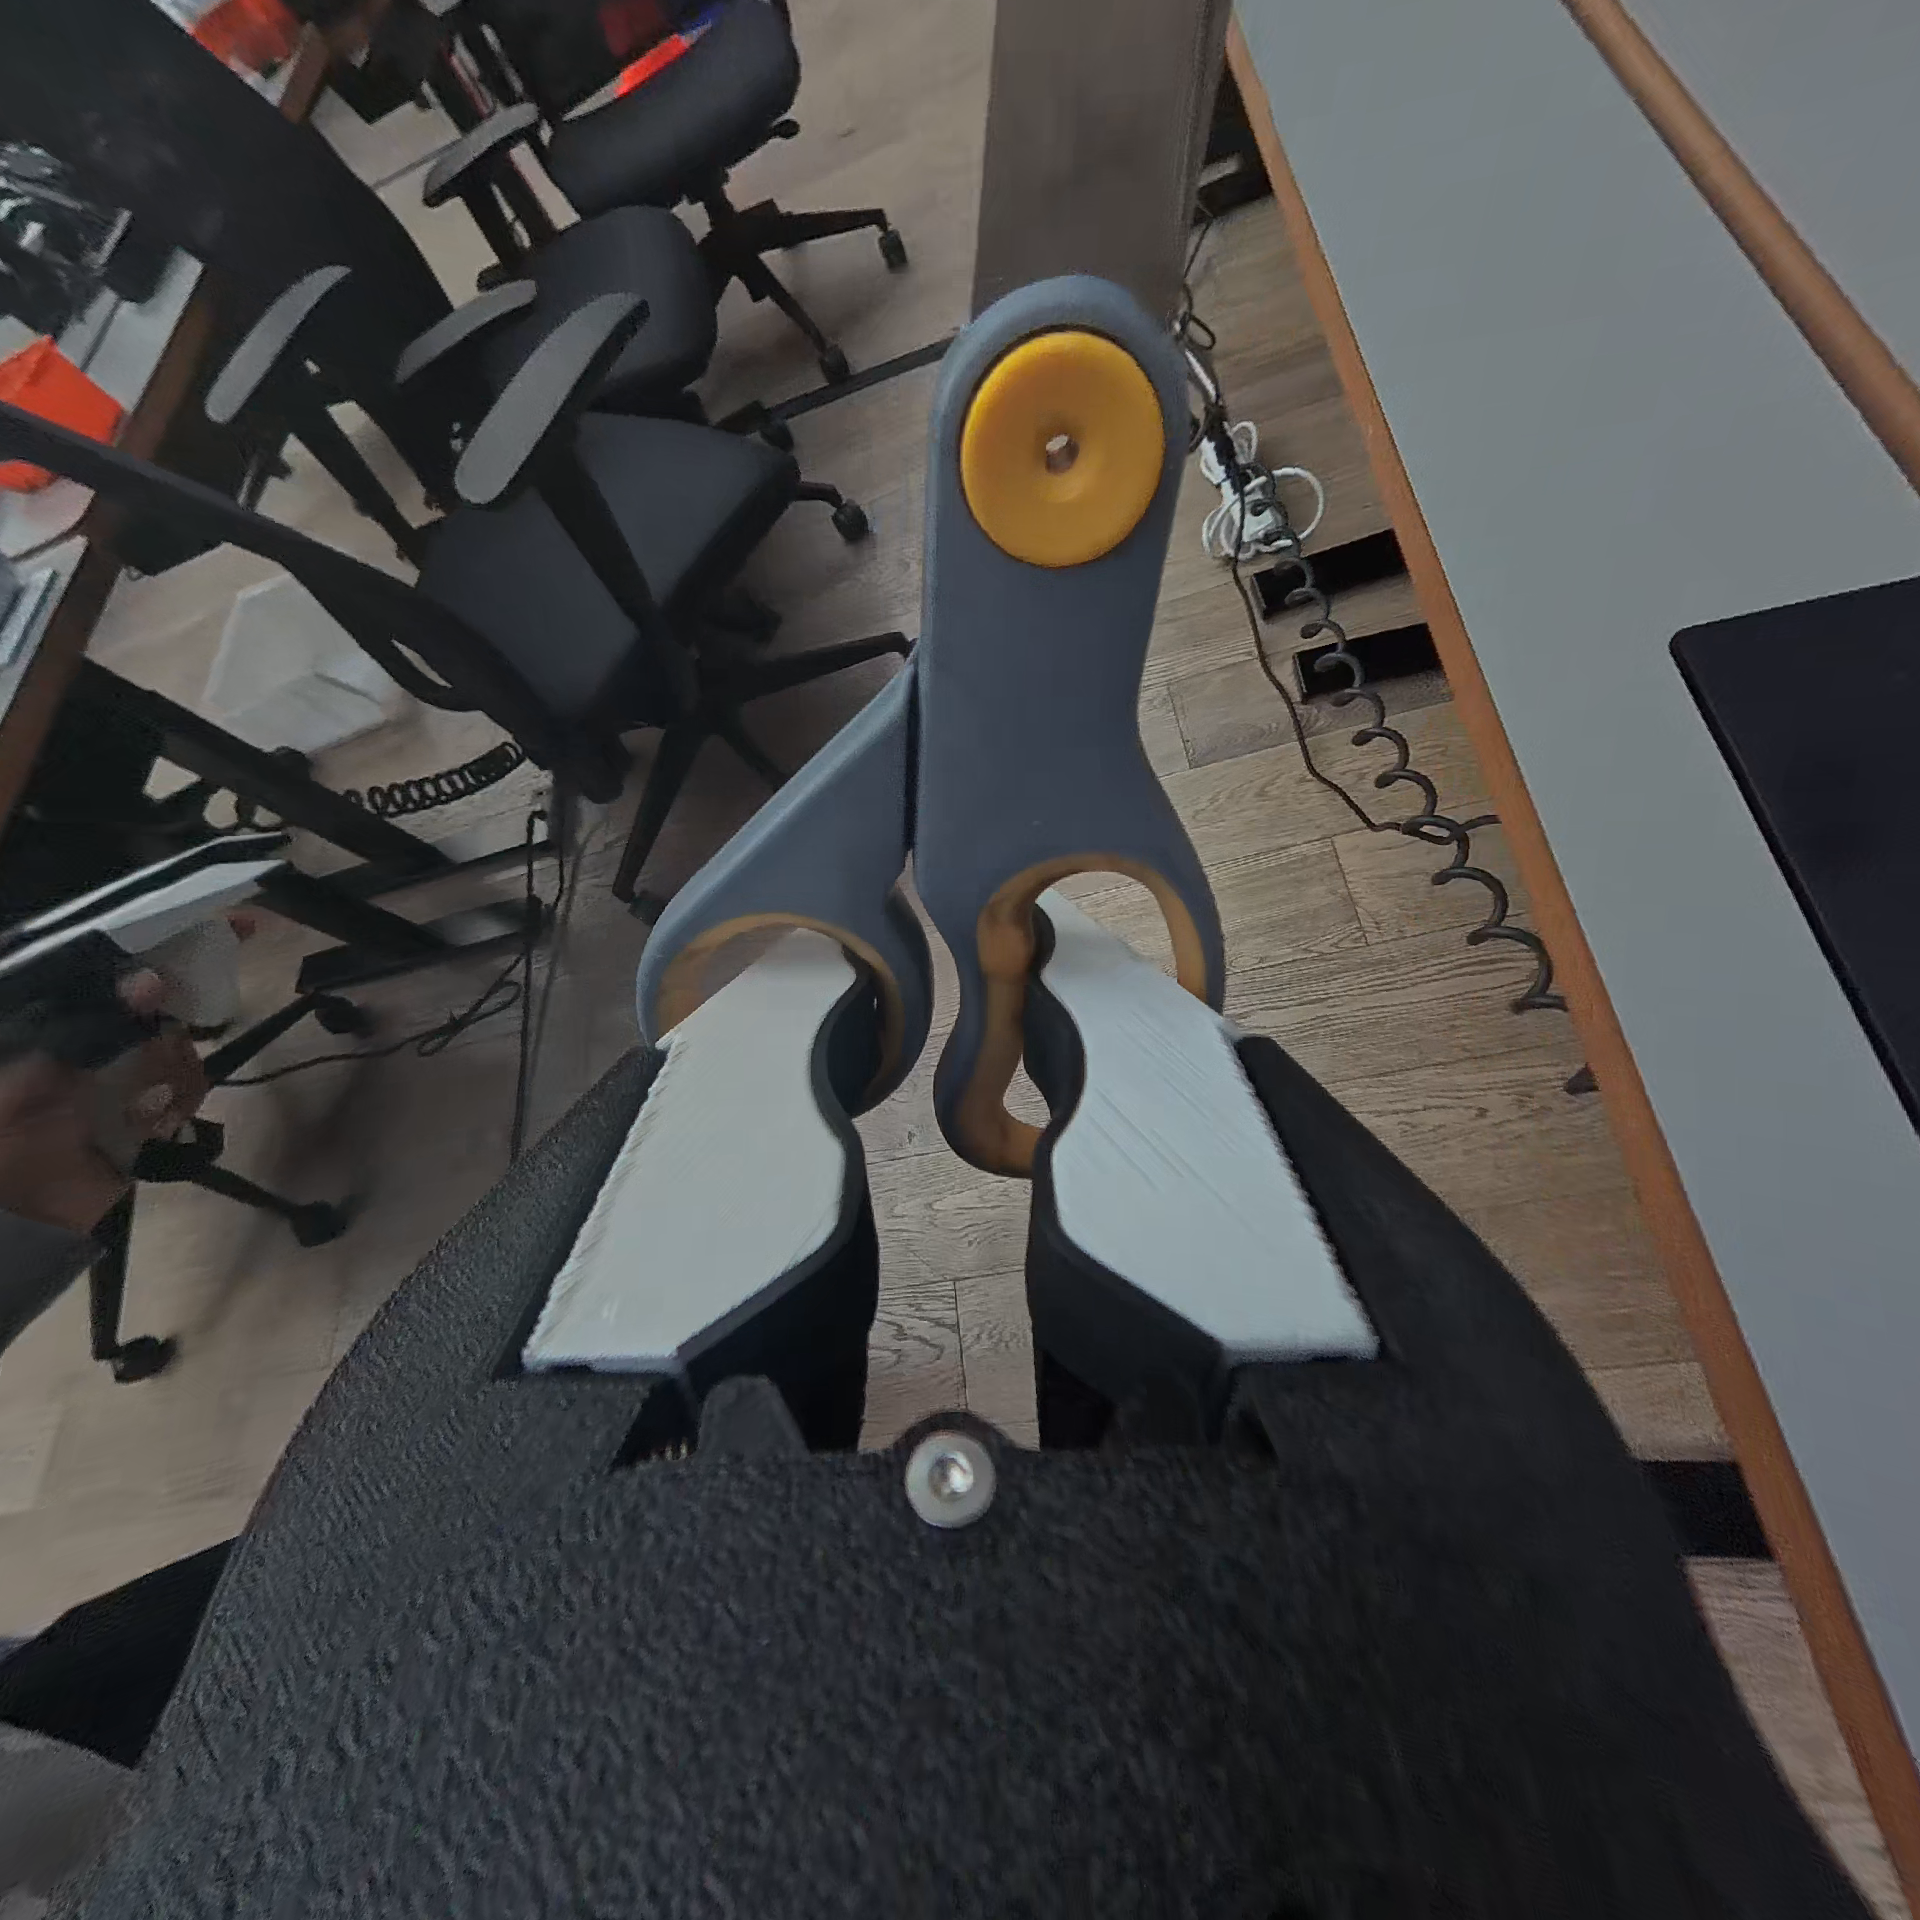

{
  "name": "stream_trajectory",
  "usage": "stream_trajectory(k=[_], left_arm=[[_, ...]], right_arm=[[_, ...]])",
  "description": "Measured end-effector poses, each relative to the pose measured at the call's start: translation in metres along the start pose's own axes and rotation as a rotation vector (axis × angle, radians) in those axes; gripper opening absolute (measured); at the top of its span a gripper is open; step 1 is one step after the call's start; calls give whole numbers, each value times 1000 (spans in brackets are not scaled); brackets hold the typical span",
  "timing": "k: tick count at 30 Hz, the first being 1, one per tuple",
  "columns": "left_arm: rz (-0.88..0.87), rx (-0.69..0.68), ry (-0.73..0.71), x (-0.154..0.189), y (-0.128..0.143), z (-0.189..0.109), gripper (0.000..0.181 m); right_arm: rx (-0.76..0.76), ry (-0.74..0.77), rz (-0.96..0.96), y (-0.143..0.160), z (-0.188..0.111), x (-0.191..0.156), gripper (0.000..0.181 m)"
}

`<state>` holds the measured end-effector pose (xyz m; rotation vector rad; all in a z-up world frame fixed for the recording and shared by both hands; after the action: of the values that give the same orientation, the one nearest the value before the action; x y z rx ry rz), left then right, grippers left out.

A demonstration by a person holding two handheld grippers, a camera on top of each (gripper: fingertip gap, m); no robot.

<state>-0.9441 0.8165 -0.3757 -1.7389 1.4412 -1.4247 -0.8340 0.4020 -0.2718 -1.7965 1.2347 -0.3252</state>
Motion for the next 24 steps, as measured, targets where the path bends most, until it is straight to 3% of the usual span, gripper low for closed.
stream_trajectory(k=[6, 12, 17, 24], left_arm=[[96, -7, 123, -121, 22, -18, 57], [191, 20, 133, -222, 69, -35, 58], [210, 55, 93, -261, 111, -38, 57], [138, 53, 91, -269, 155, -46, 57]], right_arm=[[68, 166, 49, 9, 7, -83, 20], [68, 233, 37, 32, 36, -134, 20], [33, 255, 3, 46, 62, -153, 21], [10, 264, -9, 61, 73, -159, 21]])
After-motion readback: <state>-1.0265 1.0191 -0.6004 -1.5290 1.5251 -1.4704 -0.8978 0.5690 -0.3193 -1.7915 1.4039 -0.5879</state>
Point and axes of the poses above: each gripper's, where its closed fingertips meet, z out along the fingers, y out of its underside, x = y × z across the jaws, the point moved 7 cm from there along -z, back along the fingers, and after that the axes turned 4 degrees about y, right-handed, at the moved point
